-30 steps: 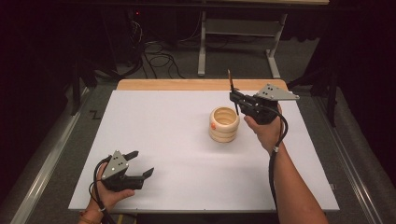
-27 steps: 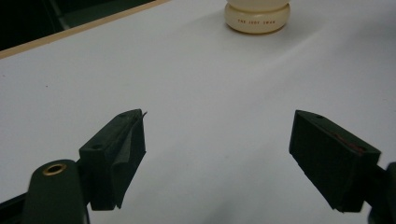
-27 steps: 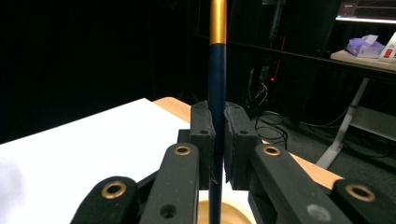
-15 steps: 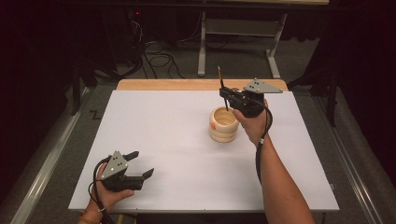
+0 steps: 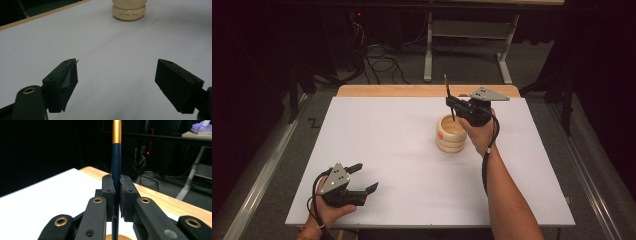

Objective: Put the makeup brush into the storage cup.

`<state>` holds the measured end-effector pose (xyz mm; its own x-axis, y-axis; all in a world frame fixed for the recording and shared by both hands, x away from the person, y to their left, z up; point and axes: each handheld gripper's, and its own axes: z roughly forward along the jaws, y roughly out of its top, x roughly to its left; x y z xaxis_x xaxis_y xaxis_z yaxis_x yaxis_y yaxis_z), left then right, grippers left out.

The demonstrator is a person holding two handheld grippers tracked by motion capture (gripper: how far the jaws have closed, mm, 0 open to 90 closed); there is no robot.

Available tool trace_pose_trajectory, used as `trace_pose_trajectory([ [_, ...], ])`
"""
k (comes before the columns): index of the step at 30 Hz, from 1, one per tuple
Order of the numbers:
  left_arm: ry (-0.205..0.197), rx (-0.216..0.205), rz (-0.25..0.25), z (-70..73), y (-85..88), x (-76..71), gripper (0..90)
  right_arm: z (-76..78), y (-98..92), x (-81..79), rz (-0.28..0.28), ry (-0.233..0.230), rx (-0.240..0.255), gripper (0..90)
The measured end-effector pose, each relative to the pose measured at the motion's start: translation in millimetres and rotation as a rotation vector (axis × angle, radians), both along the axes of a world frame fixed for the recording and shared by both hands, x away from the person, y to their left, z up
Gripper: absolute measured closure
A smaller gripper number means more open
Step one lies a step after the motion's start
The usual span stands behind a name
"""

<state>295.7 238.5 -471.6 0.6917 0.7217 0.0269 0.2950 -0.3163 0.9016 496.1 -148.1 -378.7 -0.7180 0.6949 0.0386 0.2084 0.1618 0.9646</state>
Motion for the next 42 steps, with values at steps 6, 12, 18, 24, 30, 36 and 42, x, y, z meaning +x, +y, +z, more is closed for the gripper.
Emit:
trace_pose_trajectory([
  [6, 0.005, 0.002, 0.003, -0.6, 1.0, 0.0, 19.2, -11.6, 2.3, 0.6, -0.002, 0.019, -0.012, 85.1],
  [12, 0.012, 0.003, -0.007, -1.9, 0.2, 0.6, 19.3, -20.7, 2.0, 2.9, -0.009, 0.037, -0.004, 85.0],
  [18, 0.014, 0.004, -0.011, -2.6, 0.3, 0.6, 19.3, -25.6, 0.1, 5.0, -0.024, 0.04, -0.007, 85.0],
  [24, 0.015, 0.008, -0.015, -2.6, -0.6, 0.6, 19.4, -32.6, -2.9, 5.9, -0.029, 0.055, -0.006, 84.9],
  [30, 0.018, 0.008, -0.018, -2.7, -0.2, 0.6, 19.4, -36.9, -5.3, 8.6, -0.037, 0.06, -0.006, 84.9],
  [36, 0.014, 0.006, -0.015, -2.7, 0.7, 0.5, 19.4, -41.2, -5.4, 9.2, -0.043, 0.071, -0.011, 84.8],
  [42, 0.015, 0.008, -0.015, -2.8, 0.7, 0.6, 19.4, -41.2, -6.0, 9.7, -0.05, 0.067, -0.015, 84.7],
])
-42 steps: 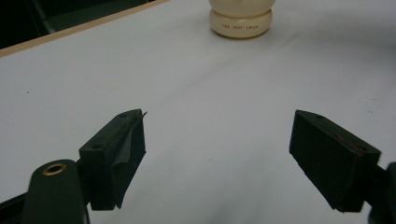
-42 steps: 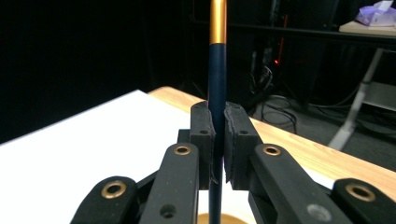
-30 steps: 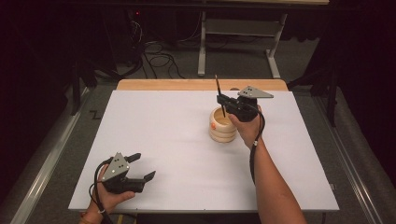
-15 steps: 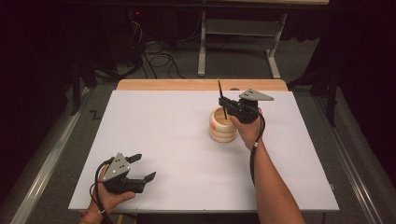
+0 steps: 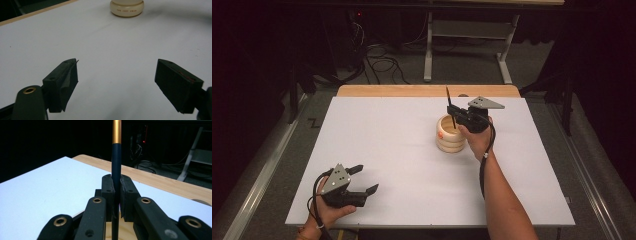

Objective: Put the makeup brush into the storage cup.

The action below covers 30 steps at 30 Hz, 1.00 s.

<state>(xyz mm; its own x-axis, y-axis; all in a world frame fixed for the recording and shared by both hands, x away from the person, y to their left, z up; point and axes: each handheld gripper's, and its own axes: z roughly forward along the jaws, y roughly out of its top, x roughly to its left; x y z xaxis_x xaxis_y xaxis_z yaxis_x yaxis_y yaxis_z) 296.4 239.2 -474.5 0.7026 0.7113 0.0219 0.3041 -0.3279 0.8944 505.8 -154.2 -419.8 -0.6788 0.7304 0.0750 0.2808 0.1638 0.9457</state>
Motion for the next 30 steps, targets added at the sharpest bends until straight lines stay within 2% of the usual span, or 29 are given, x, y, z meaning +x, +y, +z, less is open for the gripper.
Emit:
trace_pose_trajectory([
  [6, 0.004, 0.005, -0.001, -0.6, -0.4, 0.4, 19.4, -2.7, -1.7, 1.4, -0.015, 0.015, 0.001, 84.6],
  [20, 0.006, 0.007, -0.005, -0.6, -1.1, 0.0, 19.6, -2.9, -3.7, 0.6, -0.016, 0.015, 0.011, 83.2],
  [30, 0.006, 0.008, -0.008, -0.6, -1.3, 0.0, 20.6, -1.8, -9.1, -0.9, -0.023, 0.015, 0.021, 69.7],
])
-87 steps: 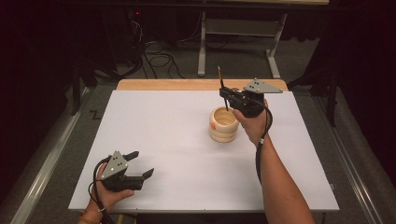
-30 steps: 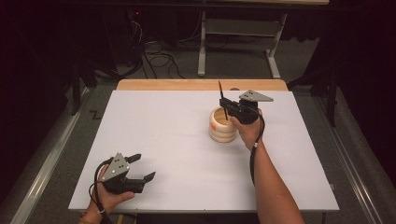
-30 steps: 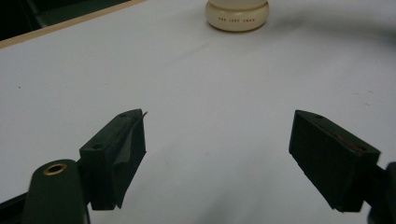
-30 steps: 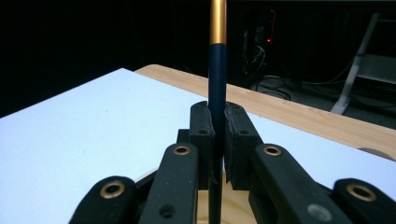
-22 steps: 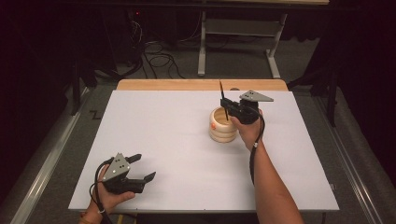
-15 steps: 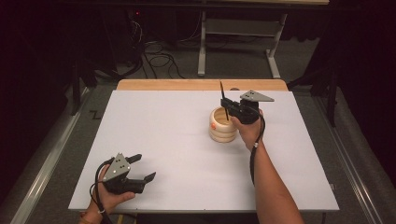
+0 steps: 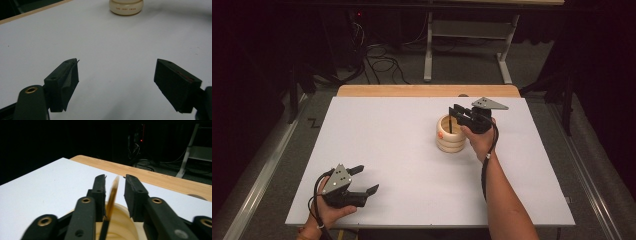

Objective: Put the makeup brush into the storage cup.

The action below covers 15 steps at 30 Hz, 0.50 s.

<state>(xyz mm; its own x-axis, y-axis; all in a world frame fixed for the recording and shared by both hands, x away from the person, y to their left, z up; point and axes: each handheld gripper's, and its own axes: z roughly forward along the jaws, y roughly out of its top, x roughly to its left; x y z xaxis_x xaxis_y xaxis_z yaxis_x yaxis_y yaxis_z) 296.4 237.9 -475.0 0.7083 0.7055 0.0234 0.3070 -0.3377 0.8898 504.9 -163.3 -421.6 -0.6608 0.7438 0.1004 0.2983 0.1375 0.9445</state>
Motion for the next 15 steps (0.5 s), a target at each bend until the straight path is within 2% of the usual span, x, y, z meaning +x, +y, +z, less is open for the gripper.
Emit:
trace_pose_trajectory([
  [4, 0.0, 0.0, 0.001, -0.2, -0.3, 0.3, 20.6, 1.4, -2.6, -1.2, -0.003, 0.0, 0.003, 68.0],
  [11, -0.001, 0.002, 0.005, 0.0, -0.9, 0.8, 20.7, 2.3, -4.5, -3.4, -0.009, 0.004, -0.026, 61.7],
  [15, 0.001, 0.008, 0.005, -0.2, -1.6, 0.9, 20.7, 4.5, -7.1, -4.4, -0.015, 0.009, -0.02, 55.3],
])
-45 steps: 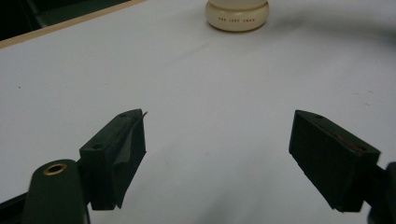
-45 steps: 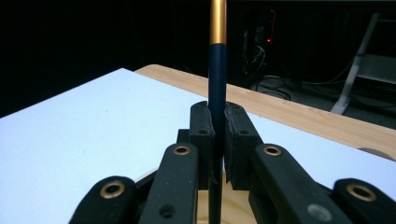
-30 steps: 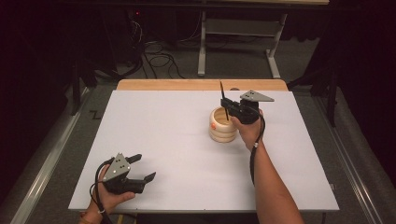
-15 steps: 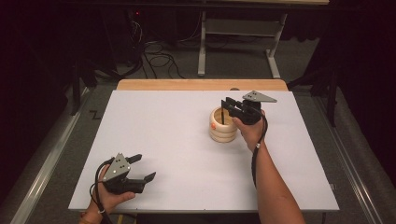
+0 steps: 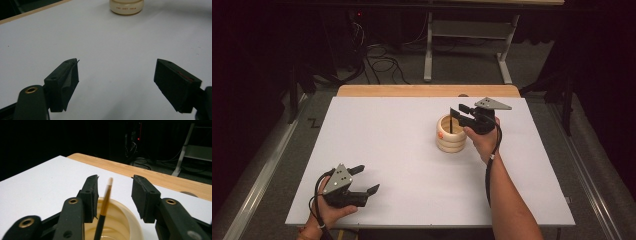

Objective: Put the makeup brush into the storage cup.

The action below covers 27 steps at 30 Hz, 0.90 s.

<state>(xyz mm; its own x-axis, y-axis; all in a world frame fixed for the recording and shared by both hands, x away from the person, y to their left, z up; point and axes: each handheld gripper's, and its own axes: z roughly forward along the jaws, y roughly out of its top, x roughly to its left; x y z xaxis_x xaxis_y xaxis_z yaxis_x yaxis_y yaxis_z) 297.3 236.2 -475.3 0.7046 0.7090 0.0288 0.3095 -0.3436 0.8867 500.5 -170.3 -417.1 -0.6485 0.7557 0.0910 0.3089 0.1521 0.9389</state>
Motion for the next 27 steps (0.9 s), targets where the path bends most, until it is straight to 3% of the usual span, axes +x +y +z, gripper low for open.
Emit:
trace_pose_trajectory([
  [6, 0.0, 0.002, 0.002, -0.3, -1.2, 0.6, 21.1, 7.1, -1.8, -4.0, -0.008, -0.02, -0.021, 46.2],
  [8, -0.005, 0.009, 0.012, -0.4, -1.6, 0.5, 21.1, 8.9, -2.0, -5.1, -0.021, -0.025, -0.045, 36.1],
  [12, -0.003, 0.012, 0.022, -0.7, -0.7, 1.6, 21.1, 11.2, -2.5, -6.3, -0.017, -0.031, -0.1, 30.5],
  [15, 0.002, 0.015, 0.018, -1.5, -1.4, 2.3, 21.2, 12.7, -6.0, -8.4, -0.014, -0.033, -0.102, 25.2],
  [21, 0.007, 0.019, 0.013, -1.9, -2.3, 2.0, 21.2, 17.2, -11.9, -12.0, -0.027, -0.042, -0.108, 20.4],
  [27, 0.009, 0.019, 0.012, -2.1, -1.9, 2.2, 21.2, 21.6, -13.1, -17.8, -0.003, -0.049, -0.135, 16.8],
])
